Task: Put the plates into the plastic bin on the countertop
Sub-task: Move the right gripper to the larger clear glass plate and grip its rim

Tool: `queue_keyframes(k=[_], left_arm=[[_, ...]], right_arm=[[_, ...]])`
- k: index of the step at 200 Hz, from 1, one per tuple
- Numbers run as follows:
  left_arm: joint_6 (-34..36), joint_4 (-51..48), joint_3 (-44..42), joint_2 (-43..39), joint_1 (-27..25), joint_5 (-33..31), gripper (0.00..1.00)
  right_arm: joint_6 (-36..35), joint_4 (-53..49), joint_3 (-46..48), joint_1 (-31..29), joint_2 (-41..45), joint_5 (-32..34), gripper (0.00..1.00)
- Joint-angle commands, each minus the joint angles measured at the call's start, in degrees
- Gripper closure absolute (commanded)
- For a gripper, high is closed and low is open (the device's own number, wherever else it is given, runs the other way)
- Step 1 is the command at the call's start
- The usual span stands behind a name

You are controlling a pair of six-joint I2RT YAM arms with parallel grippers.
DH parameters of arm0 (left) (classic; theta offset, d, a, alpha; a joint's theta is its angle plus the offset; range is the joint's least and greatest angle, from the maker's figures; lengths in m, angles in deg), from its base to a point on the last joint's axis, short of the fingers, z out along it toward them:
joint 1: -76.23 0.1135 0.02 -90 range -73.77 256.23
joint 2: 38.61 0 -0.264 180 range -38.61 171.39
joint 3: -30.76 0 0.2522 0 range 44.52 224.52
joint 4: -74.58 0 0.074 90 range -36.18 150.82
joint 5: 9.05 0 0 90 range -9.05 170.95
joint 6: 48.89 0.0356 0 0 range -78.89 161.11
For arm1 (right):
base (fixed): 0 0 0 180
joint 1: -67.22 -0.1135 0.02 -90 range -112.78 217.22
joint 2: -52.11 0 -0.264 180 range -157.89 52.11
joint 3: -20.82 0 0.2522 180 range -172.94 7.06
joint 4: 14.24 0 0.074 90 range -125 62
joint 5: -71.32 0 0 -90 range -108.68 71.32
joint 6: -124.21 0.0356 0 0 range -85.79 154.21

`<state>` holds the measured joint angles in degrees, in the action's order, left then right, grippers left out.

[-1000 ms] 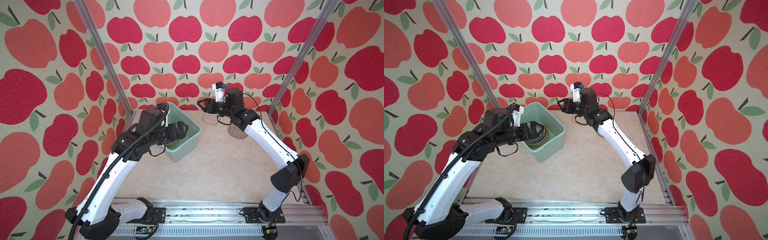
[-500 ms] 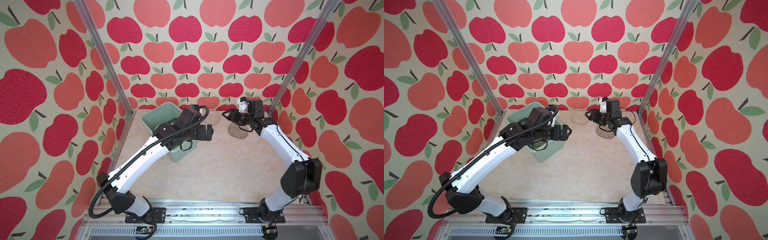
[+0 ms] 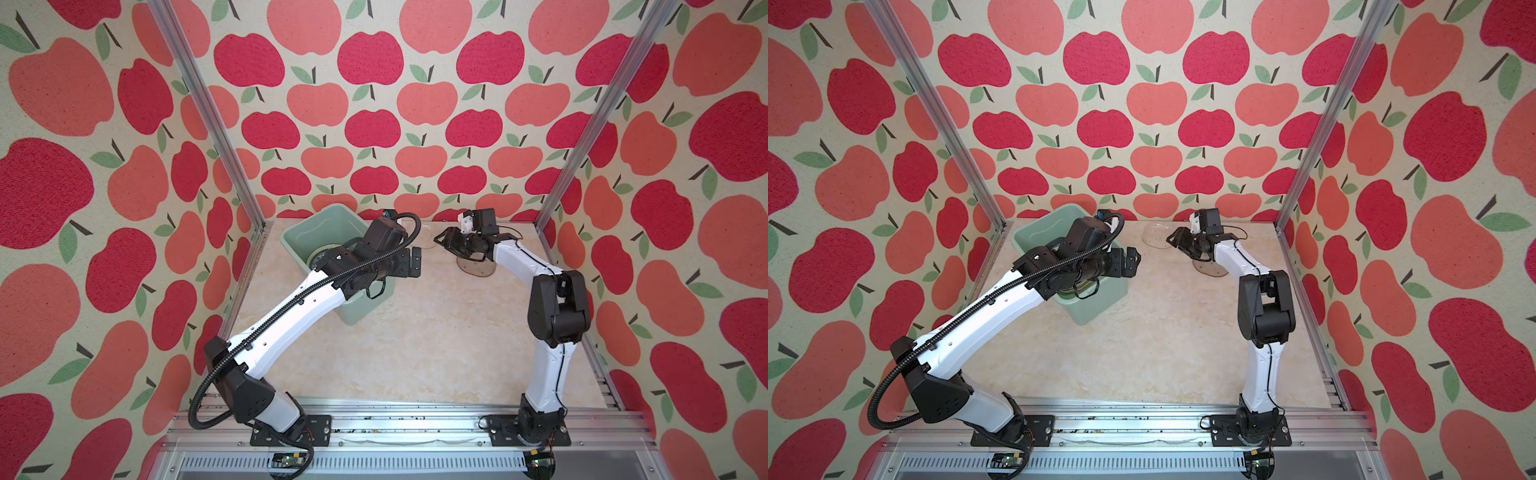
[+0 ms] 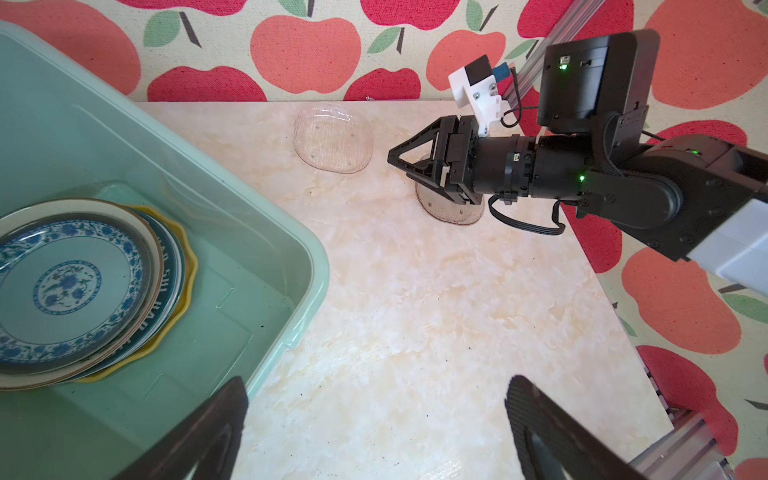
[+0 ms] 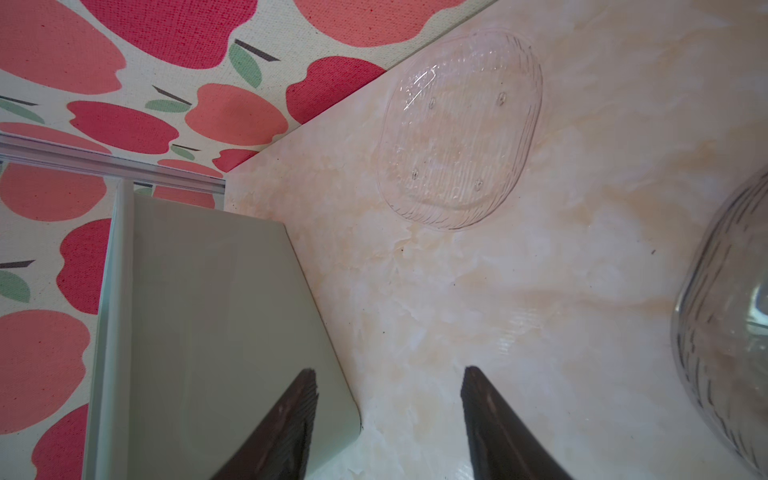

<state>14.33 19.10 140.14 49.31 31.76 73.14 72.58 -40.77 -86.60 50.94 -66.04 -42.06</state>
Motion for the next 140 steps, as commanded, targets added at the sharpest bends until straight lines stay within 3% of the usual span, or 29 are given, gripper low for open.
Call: queue_keyframes(k=[1, 65, 140], left_arm=[[1.1, -0.6, 0.5, 0.6, 1.9, -2.3, 0.01], [1.7, 2.5, -0.2, 2.0, 4.4, -4.6, 0.01], [2.3, 2.3, 1.1, 3.8, 4.8, -4.1, 0.01]], right_arm=[[-1.4, 0.8, -5.1, 0.5, -4.4, 0.3, 0.41], [-3.3, -0.3, -12.1, 2.2, -14.2, 1.5, 0.42], [-2.7, 0.5, -19.0, 2.3, -22.4, 1.8, 0.52]])
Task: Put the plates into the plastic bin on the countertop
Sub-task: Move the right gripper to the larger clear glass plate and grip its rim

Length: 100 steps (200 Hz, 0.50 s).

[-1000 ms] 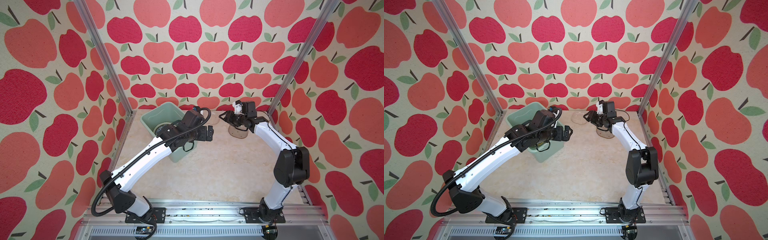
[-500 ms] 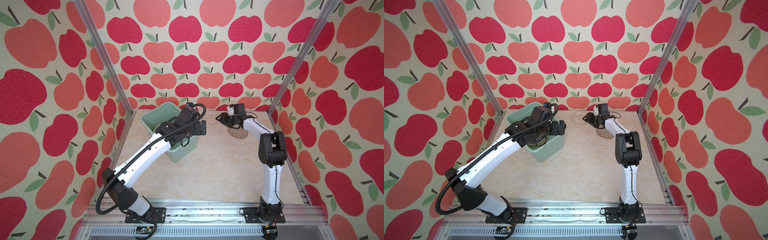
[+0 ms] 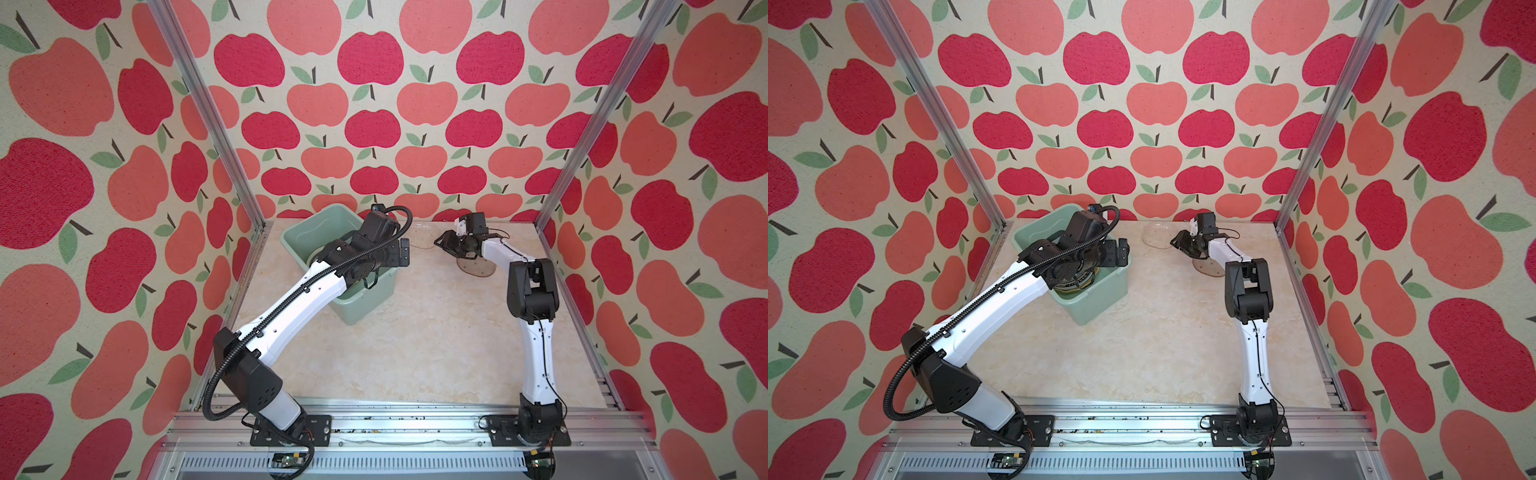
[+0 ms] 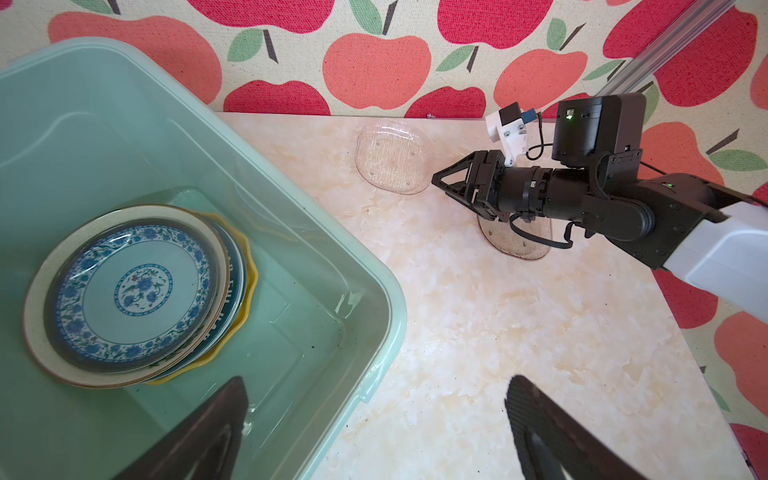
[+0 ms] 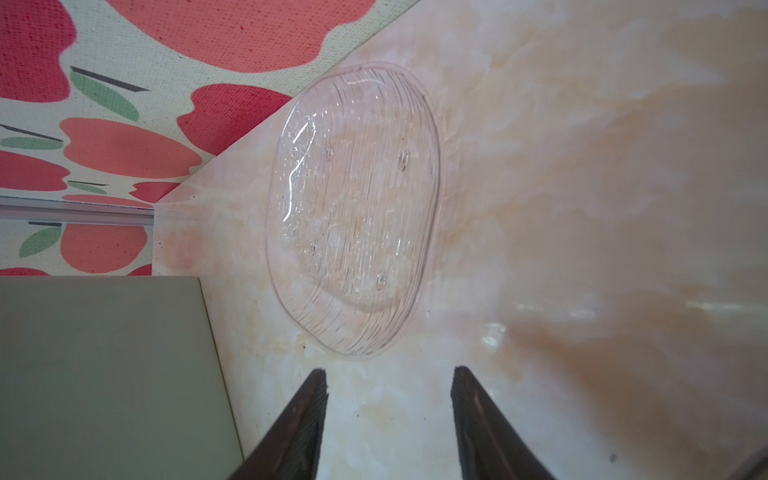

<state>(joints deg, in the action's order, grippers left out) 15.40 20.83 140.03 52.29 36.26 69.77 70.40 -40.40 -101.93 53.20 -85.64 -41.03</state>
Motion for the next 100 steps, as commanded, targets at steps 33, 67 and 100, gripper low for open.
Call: queue_keyframes(k=[33, 67, 100], left_arm=[[1.4, 0.5, 1.6, 1.5, 0.5, -0.2, 0.01], [1.5, 0.3, 2.1, 1.9, 0.6, 0.2, 0.01], [1.6, 0.0, 2.3, 2.0, 0.6, 0.2, 0.01]], right_arm=[[0.3, -0.9, -8.9, -0.3, -6.7, 2.0, 0.6], [1.1, -2.0, -13.1, -0.9, -9.9, 3.3, 0.63], [1.7, -3.0, -16.5, -1.5, -12.5, 4.5, 0.69]])
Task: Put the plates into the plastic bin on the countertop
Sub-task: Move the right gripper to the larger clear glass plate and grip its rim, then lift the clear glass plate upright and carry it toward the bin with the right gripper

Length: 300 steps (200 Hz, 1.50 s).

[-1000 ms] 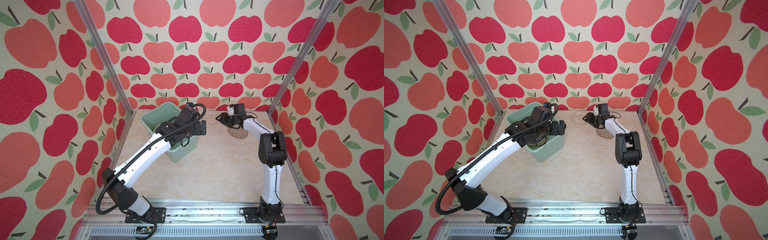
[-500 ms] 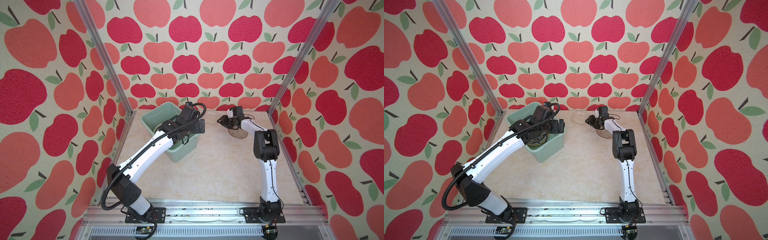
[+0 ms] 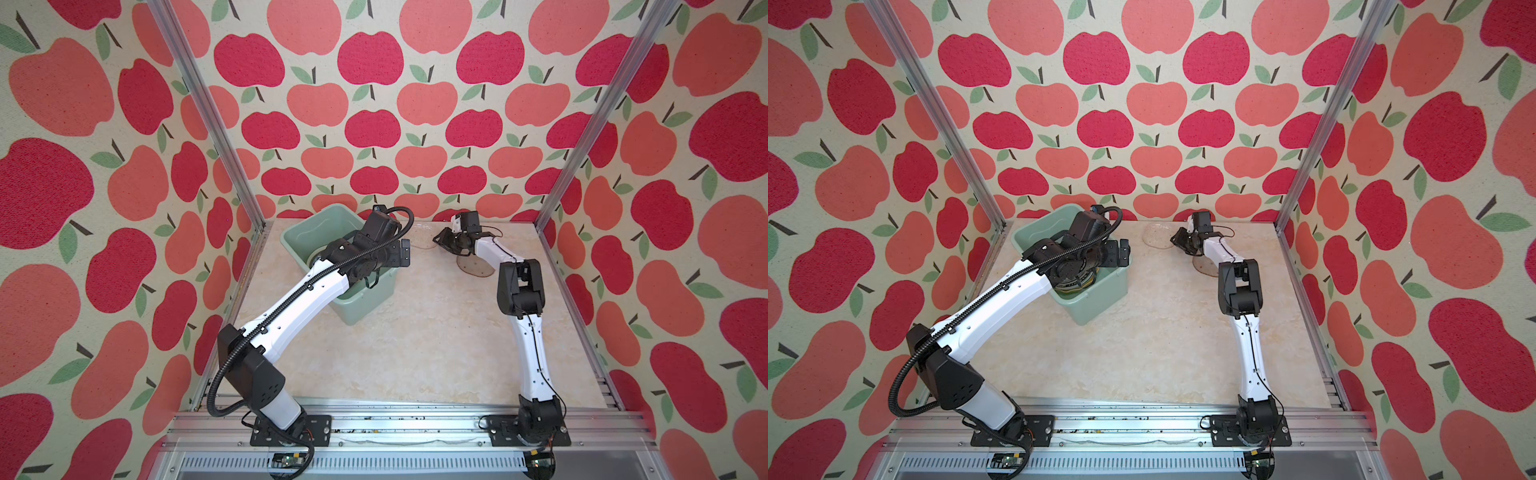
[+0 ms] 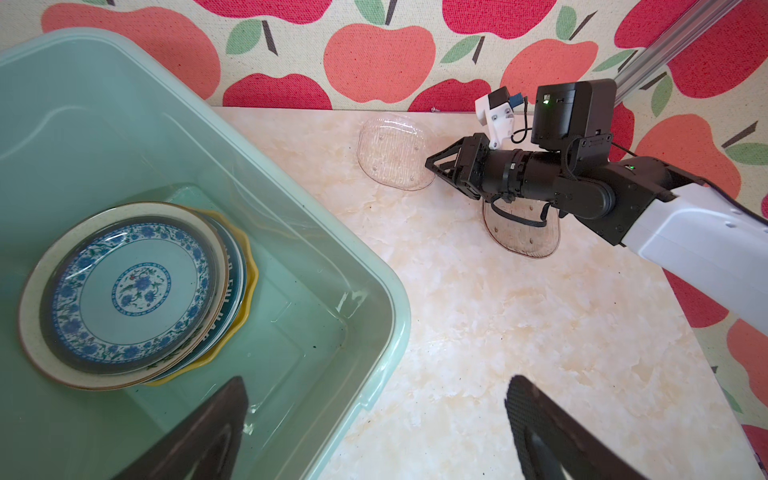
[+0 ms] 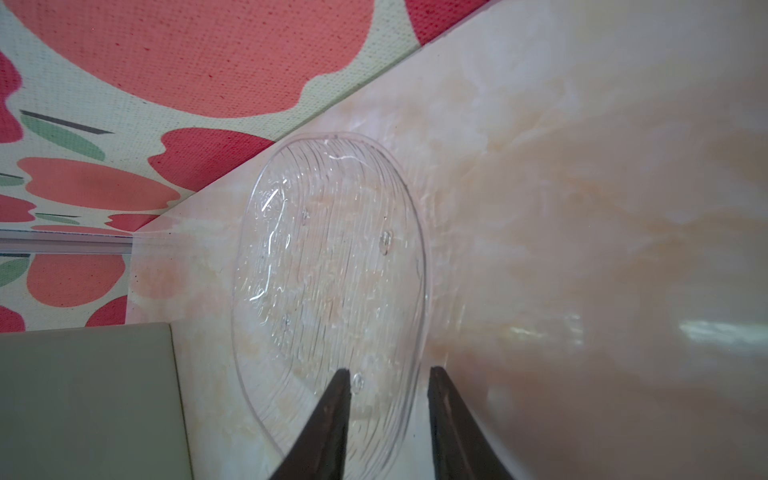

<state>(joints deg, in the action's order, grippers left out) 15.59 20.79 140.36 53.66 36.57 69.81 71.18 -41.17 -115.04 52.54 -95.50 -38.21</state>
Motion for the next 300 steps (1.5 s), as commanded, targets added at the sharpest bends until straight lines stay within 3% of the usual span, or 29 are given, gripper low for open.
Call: queue_keyframes(k=[1, 56, 97, 150, 219, 263, 300], left_arm=[[1.4, 0.0, 2.0, 0.6, 0.3, 0.1, 0.01], [1.6, -0.3, 2.1, 0.2, 0.9, 0.1, 0.01], [1.0, -0.2, 2.4, -1.2, 0.9, -0.4, 0.01], [-0.5, -1.5, -0.2, -10.0, -0.1, -2.8, 0.01], [-7.8, -11.8, -8.3, -27.8, 1.7, 1.5, 0.01], [-11.6, -16.5, -14.8, -37.9, 7.6, 2.9, 0.01], [-12.9, -19.2, -17.7, -43.5, 9.4, -3.3, 0.01]], right_arm=[[0.8, -2.3, -3.6, -0.9, -2.7, 1.7, 0.69], [0.9, -4.0, -6.8, -1.2, -5.0, 3.3, 0.86], [0.9, -4.5, -4.4, -1.2, -0.6, 3.6, 1.0], [0.8, -7.0, 2.1, -1.7, 12.4, 5.1, 1.0], [-3.3, -20.7, 3.5, -4.8, 29.8, 8.2, 1.0], [-3.6, -32.3, -3.3, -11.1, 33.4, 9.7, 1.0], [3.1, -33.1, -4.3, -18.3, 34.5, 10.8, 1.0]])
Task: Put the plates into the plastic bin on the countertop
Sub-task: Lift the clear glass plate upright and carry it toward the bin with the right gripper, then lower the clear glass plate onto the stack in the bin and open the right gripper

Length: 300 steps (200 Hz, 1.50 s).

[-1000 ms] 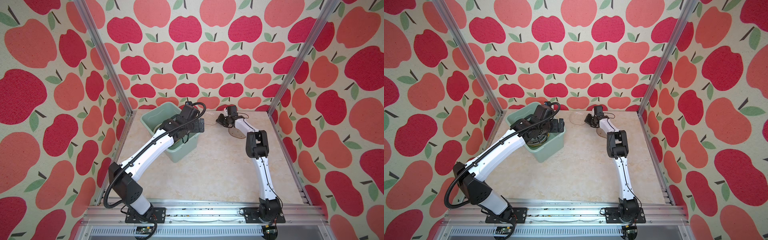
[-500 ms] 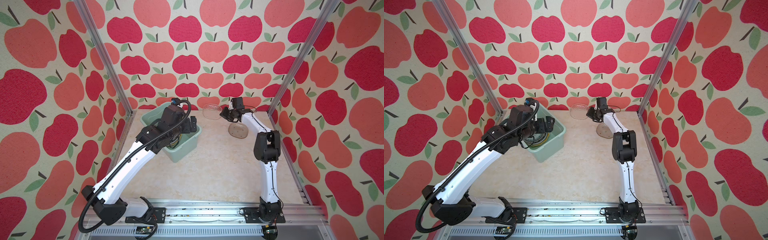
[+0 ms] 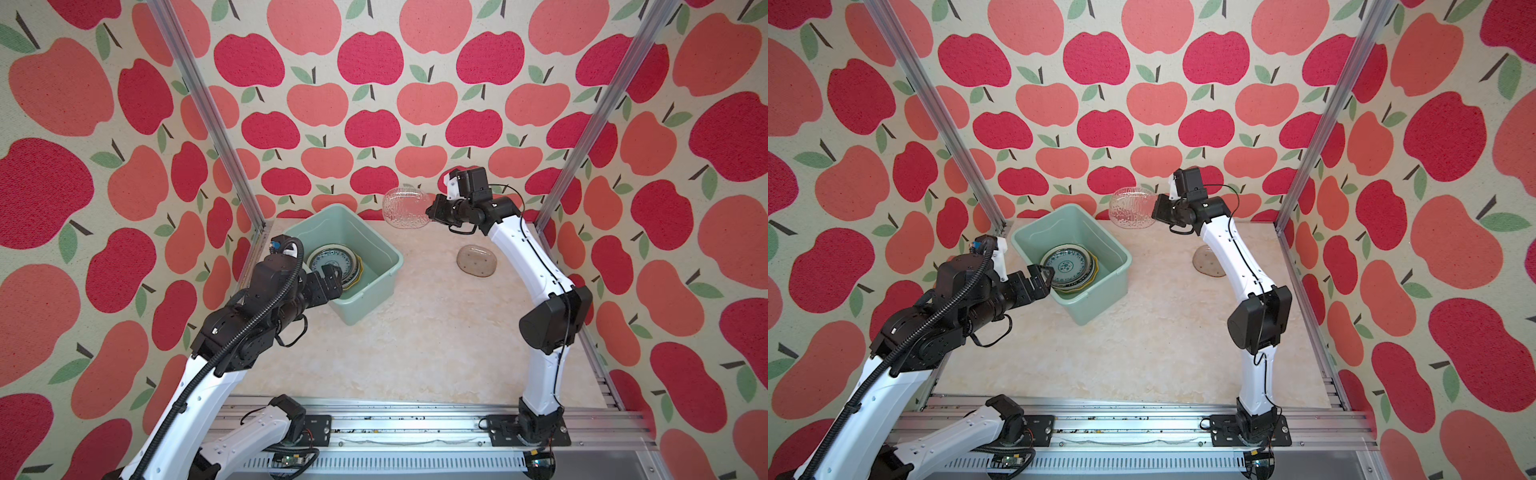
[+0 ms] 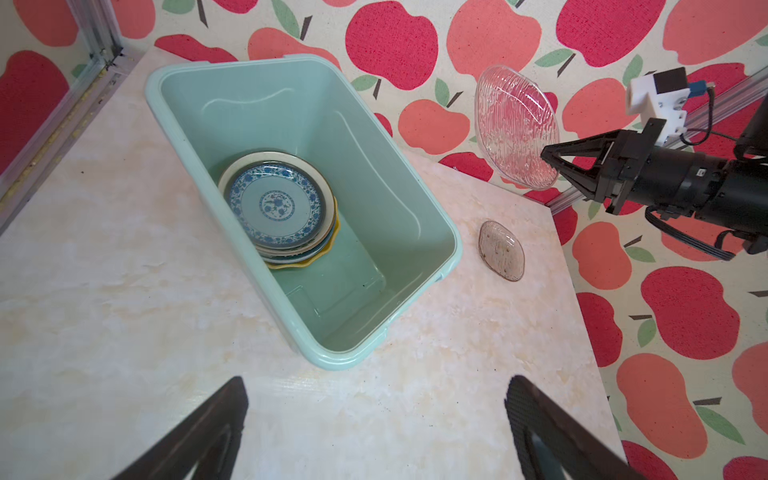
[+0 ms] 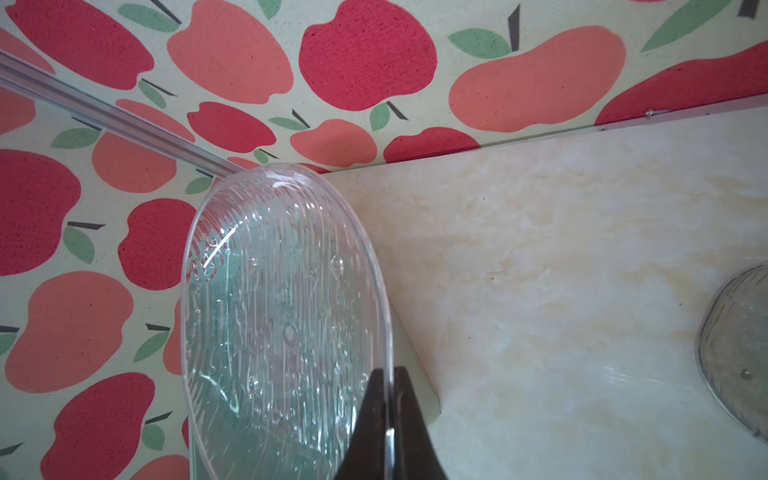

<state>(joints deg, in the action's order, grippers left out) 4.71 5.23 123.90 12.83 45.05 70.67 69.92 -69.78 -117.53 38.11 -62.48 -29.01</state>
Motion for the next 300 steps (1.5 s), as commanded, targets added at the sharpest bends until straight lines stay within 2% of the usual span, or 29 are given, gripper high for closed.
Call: queue_keyframes(k=[1, 31, 66, 95, 145, 198, 221, 256, 300], left_arm=[[-2.1, -3.8, -1.3, -2.9, 0.9, -4.4, 0.01], [-3.5, -4.3, -2.5, -7.2, 1.3, -8.1, 0.01], [-3.5, -5.9, -2.7, -10.3, 1.3, -8.6, 0.01], [-2.8, -6.2, -2.0, -10.7, 1.4, -8.0, 0.01], [-1.2, -5.8, -1.8, -11.5, 1.3, -8.3, 0.01], [-0.9, -4.3, -3.5, -12.4, 1.3, -8.0, 0.01], [-0.3, -4.0, -3.7, -12.2, 1.3, -7.8, 0.01], [0.2, -4.9, -3.0, -11.9, 1.3, -7.5, 0.01], [-0.2, -5.1, -3.5, -11.7, 1.3, -7.0, 0.01]], right_arm=[[4.6, -4.4, -1.8, -4.1, 1.4, 1.7, 1.0], [8.2, -5.2, -7.5, -10.8, -2.2, 4.2, 1.0], [14.6, -6.3, -17.6, -17.0, -10.2, 7.4, 1.0], [24.7, -0.7, -18.0, -20.3, -14.5, 10.2, 1.0], [37.5, 1.7, -16.5, -25.5, -17.6, 24.5, 1.0], [50.3, -1.6, -18.0, -28.3, -23.2, 32.1, 1.0], [53.1, -2.9, -21.0, -28.7, -26.7, 34.5, 1.0], [53.5, -4.5, -26.6, -28.7, -31.8, 37.3, 1.0], [51.7, -3.2, -26.8, -28.5, -35.0, 34.9, 1.0]])
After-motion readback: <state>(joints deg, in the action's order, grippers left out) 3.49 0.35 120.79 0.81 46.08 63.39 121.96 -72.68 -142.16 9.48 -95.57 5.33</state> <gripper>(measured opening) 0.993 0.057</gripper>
